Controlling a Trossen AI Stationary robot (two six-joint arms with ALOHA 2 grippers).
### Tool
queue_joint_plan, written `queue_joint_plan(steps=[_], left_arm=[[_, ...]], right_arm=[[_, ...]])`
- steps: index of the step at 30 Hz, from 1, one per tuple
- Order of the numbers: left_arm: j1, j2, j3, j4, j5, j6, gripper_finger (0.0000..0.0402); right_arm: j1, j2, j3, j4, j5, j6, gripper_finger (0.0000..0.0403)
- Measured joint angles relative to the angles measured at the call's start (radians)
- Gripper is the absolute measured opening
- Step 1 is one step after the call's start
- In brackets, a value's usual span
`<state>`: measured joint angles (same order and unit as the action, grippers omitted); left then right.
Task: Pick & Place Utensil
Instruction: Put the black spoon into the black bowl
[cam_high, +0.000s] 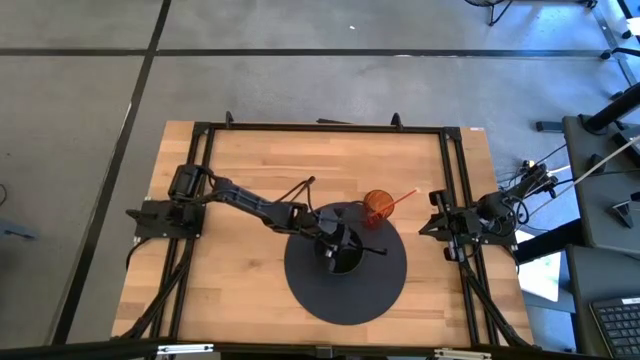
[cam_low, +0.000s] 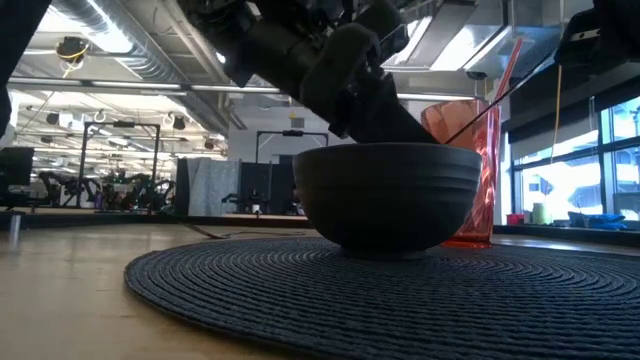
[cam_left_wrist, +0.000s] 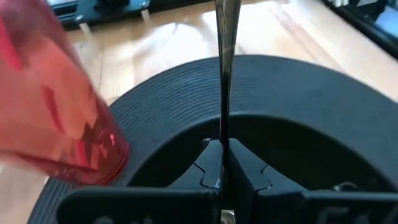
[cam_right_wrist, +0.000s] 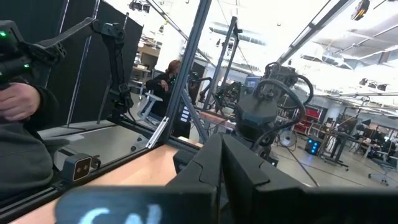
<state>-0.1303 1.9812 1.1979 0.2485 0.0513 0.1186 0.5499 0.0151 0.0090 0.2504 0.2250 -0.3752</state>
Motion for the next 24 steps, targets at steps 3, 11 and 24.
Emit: queue_joint_plan(steps=[3, 11, 24], left_arm=[[-0.001, 0.0, -0.01, 0.001, -0.027, -0.008, 0.0004], [-0.021, 0.0, -0.01, -0.02, -0.034, -0.057, 0.0004], [-0.024, 0.0, -0.01, -0.084, -0.034, -0.071, 0.0005]], right_arm=[[0.0, 0.0, 0.0, 0.0, 0.0, 0.0, 0.0014], [0.0, 0.0, 0.0, 0.007, 0.0, 0.0, 0.0014], [0.0, 0.0, 0.0, 0.011, 0.0, -0.003, 0.0014]])
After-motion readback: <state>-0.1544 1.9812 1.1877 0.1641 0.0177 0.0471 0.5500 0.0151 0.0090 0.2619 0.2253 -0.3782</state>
